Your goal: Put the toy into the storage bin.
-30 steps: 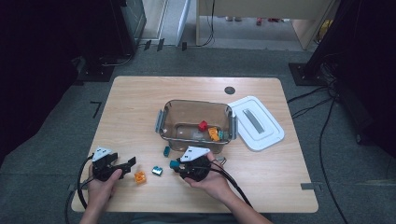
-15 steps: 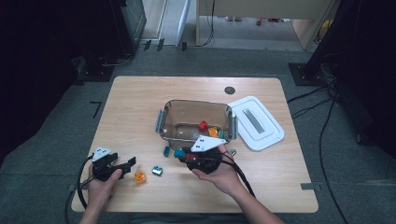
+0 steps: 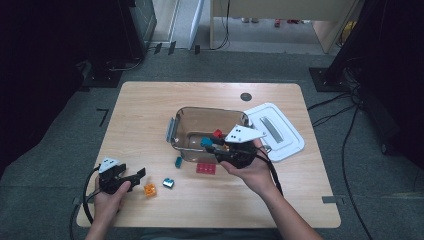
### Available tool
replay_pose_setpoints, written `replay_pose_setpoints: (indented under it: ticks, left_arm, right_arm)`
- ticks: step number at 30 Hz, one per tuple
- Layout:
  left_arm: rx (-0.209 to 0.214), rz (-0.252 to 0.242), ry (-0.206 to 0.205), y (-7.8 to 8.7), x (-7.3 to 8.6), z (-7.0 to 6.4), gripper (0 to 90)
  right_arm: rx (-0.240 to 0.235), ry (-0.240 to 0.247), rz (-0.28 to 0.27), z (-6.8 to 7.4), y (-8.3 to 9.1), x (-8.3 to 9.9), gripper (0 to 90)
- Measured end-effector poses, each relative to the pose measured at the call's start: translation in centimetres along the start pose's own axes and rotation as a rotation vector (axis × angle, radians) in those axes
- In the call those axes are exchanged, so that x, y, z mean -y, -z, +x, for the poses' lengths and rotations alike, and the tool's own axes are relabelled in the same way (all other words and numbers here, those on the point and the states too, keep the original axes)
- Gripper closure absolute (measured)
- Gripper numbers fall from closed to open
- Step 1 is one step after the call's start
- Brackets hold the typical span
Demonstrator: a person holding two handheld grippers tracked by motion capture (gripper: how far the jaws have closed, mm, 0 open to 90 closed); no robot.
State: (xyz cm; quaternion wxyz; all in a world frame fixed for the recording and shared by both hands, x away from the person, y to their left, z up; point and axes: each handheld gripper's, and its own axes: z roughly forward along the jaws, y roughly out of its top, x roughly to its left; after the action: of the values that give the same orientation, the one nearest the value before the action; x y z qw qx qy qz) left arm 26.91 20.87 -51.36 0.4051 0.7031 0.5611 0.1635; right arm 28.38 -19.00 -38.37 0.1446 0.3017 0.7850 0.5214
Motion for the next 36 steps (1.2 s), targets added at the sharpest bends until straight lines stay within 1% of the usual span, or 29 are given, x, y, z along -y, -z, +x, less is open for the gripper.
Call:
replay_pose_setpoints:
  ticks: [5,11,13,15,17,24,25,28,29,31,36]
  left_arm:
    - [0.0,-0.001,-0.001,0.0,0.0,0.0,14.2]
    - [0.001,-0.002,-0.001,0.0,0.0,0.0,14.2]
    - [0.001,-0.003,0.0,0.0,0.0,0.0,14.2]
    - [0.0,0.0,-0.002,0.0,0.0,0.0,14.2]
    - [0.0,0.001,-0.003,0.0,0.0,0.0,14.2]
    - [0.0,0.001,-0.003,0.0,0.0,0.0,14.2]
    - [0.0,0.001,-0.003,0.0,0.0,0.0,14.2]
    - [0.001,0.001,-0.003,0.0,0.0,0.0,14.2]
    - [0.001,0.002,-0.004,0.0,0.0,0.0,14.2]
    - [0.001,0.002,-0.003,0.0,0.0,0.0,14.2]
    - [0.002,0.003,-0.004,0.1,0.0,0.0,14.2]
  right_arm:
    - [0.045,-0.027,0.001,-1.8,0.1,-0.1,66.0]
    - [0.114,-0.077,0.039,-4.2,-0.4,0.9,66.0]
    - [0.132,-0.091,0.048,-4.7,-0.5,1.2,66.0]
    - [0.164,-0.107,0.071,-5.2,-0.7,1.6,66.0]
    - [0.178,-0.121,0.082,-5.6,-0.8,1.9,66.0]
    - [0.193,-0.136,0.099,-5.9,-1.0,2.1,65.5]
    - [0.197,-0.138,0.1,-5.9,-1.0,2.1,64.5]
    - [0.205,-0.151,0.105,-6.0,-1.1,2.1,54.2]
    - [0.208,-0.154,0.108,-6.0,-1.1,2.1,52.9]
    - [0.205,-0.159,0.107,-6.0,-1.0,2.2,51.2]
    - [0.189,-0.163,0.082,-5.5,-0.6,2.1,50.5]
